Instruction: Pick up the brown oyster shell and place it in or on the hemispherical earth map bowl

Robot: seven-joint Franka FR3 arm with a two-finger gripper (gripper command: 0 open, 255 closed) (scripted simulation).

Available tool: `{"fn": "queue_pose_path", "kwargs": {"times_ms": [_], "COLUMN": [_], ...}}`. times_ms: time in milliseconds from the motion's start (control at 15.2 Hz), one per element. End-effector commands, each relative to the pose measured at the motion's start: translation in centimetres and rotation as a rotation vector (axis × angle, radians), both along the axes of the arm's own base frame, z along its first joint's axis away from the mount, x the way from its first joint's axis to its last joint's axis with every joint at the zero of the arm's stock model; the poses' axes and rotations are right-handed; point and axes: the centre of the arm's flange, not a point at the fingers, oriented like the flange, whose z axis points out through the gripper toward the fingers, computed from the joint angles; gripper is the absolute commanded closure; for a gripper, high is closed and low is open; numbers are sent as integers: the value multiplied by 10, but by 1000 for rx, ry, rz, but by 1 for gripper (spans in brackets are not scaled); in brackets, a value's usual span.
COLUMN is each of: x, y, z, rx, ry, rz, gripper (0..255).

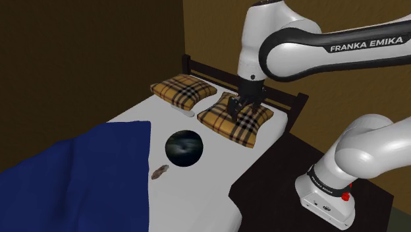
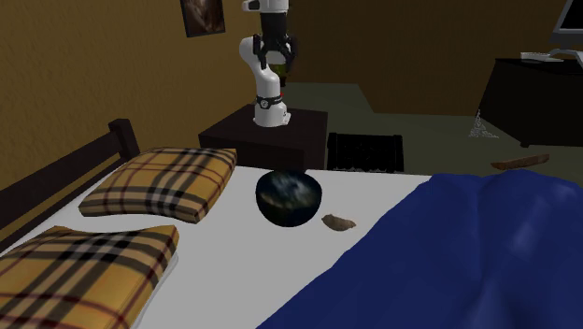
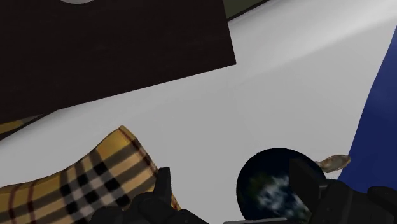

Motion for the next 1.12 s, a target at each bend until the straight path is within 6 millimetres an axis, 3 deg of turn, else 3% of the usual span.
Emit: {"fn": "queue_pose_path", "kwargs": {"times_ms": [0,1056], "x": [7,93], "y": [22,156], "z": [-16,-157], "rx": [-1,-16], "ry": [7,69], "rz": [-49,-419], "gripper": [0,0]}}
